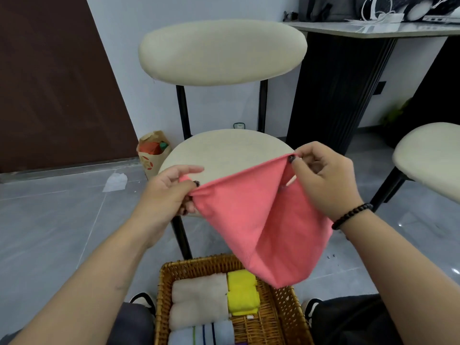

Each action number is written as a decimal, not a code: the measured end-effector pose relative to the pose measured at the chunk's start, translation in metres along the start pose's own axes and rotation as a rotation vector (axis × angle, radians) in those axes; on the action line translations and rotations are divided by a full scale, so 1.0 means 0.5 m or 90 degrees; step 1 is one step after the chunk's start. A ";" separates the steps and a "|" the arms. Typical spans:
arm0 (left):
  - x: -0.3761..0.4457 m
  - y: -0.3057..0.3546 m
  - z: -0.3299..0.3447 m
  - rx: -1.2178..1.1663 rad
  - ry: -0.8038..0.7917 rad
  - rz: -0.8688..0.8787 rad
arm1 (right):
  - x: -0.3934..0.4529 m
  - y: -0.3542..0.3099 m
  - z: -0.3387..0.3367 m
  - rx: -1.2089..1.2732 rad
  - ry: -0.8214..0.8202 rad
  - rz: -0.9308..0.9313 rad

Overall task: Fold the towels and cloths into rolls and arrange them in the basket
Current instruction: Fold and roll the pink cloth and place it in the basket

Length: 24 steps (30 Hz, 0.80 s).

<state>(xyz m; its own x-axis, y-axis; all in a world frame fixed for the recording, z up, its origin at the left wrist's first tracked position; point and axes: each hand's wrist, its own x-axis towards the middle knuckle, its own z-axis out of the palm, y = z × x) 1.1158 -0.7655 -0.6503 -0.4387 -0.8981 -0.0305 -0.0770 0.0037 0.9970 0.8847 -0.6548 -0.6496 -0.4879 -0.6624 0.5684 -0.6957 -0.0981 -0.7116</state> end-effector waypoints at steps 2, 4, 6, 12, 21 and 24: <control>0.002 0.001 -0.022 0.052 -0.019 0.004 | 0.004 0.010 -0.016 -0.044 -0.002 0.020; -0.005 0.002 -0.036 0.135 -0.087 0.024 | 0.006 0.020 -0.027 -0.059 0.008 0.056; -0.006 -0.013 -0.043 0.371 -0.111 0.094 | 0.005 0.025 -0.035 0.012 0.011 0.129; 0.006 -0.037 -0.056 0.506 0.032 0.261 | -0.008 0.019 -0.058 0.112 0.034 0.198; -0.033 0.013 -0.098 0.357 0.070 0.199 | -0.010 0.004 -0.133 0.180 -0.021 0.281; -0.055 0.055 -0.111 0.294 0.066 0.190 | -0.001 -0.013 -0.167 0.232 -0.088 0.291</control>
<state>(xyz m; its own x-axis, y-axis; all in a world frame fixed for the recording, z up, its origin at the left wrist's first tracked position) 1.1756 -0.7650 -0.6181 -0.4126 -0.8670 0.2794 -0.3573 0.4362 0.8259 0.8452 -0.5919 -0.6109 -0.6052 -0.7855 0.1294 -0.1939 -0.0121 -0.9809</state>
